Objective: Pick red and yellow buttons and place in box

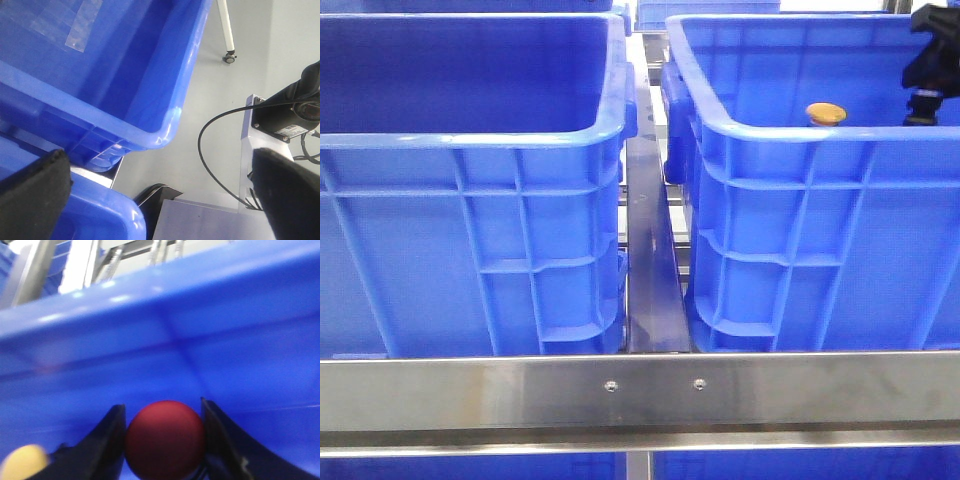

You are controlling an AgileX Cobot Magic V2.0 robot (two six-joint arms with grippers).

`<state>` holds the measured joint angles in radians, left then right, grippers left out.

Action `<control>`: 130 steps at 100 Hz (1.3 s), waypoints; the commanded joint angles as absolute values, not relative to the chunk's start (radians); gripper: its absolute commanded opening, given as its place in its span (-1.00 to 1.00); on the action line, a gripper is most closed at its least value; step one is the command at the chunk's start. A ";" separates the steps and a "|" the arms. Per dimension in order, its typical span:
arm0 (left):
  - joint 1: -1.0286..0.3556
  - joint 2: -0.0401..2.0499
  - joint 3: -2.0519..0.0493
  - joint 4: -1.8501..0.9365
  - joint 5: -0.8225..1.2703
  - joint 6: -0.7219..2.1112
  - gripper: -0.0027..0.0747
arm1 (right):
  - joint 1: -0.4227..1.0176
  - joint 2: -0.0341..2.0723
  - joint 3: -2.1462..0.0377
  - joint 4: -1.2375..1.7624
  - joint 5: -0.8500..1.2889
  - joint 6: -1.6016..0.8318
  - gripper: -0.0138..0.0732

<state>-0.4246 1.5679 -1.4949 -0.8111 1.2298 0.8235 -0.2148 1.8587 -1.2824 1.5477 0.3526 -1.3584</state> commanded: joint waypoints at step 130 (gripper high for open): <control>-0.423 1.523 -1.526 -0.871 1.267 0.822 0.74 | -0.222 1.567 -1.099 1.580 0.405 -1.478 -0.11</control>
